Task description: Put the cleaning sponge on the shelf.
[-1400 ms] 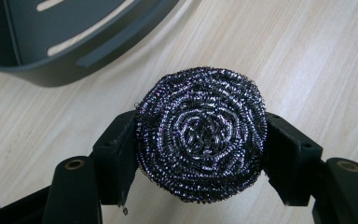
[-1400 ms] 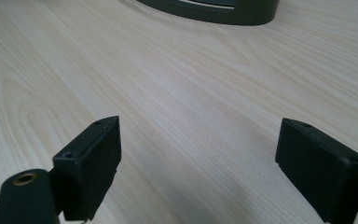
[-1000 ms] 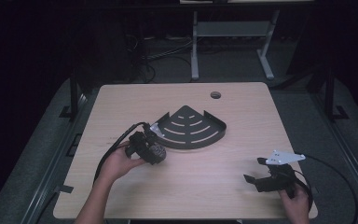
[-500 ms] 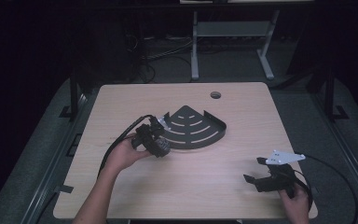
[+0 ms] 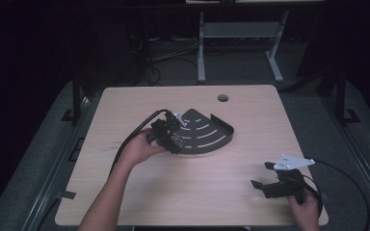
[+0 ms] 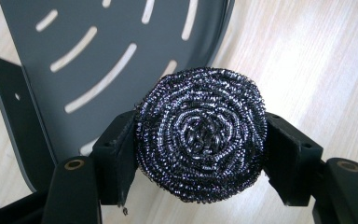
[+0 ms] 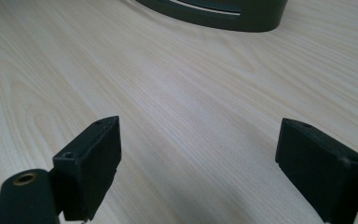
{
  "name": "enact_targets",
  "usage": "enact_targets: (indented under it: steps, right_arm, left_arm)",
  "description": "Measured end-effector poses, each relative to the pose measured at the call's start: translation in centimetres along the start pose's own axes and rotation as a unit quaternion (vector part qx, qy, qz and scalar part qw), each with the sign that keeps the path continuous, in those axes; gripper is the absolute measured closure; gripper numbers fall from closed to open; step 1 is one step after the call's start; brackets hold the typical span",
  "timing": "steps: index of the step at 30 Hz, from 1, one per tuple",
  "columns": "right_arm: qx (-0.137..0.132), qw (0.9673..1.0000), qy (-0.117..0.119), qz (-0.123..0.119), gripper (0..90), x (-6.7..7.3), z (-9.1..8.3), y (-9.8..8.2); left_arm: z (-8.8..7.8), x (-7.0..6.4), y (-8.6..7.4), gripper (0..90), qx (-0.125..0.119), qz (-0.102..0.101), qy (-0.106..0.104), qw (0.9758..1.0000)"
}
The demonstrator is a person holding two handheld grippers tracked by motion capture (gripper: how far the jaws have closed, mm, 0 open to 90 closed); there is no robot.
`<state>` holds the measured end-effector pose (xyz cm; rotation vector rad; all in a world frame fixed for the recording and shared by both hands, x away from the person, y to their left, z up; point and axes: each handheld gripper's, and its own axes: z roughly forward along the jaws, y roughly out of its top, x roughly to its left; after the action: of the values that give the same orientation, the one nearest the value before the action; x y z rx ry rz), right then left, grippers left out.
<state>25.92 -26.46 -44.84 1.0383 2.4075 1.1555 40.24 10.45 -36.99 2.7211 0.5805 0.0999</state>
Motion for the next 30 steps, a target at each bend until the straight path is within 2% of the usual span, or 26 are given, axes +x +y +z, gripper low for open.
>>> enact_targets:
  steps: [2,15,18,20,30]
  right_arm:
    - [0.0,1.0,0.001,-0.004,13.8,0.0,0.1,0.0]
    - [0.001,1.0,0.005,-0.005,13.8,0.1,0.4,0.1]
    - [0.002,1.0,0.005,-0.007,13.8,0.1,0.4,0.1]
    - [0.002,1.0,0.006,-0.005,13.8,0.1,0.4,0.1]
    - [0.002,1.0,0.004,-0.005,13.9,0.1,0.3,0.1]
  left_arm:
    - [0.1,0.2,0.5,33.2,-0.002,-0.001,-0.006,1.0]
    - [-0.1,1.6,2.2,33.1,0.0,-0.003,-0.004,1.0]
    - [0.0,1.9,2.4,33.1,-0.001,-0.005,-0.005,1.0]
    - [0.1,2.3,2.5,33.2,-0.005,-0.013,-0.009,0.9999]
    - [1.2,3.3,2.8,33.2,-0.002,-0.019,-0.013,0.9997]
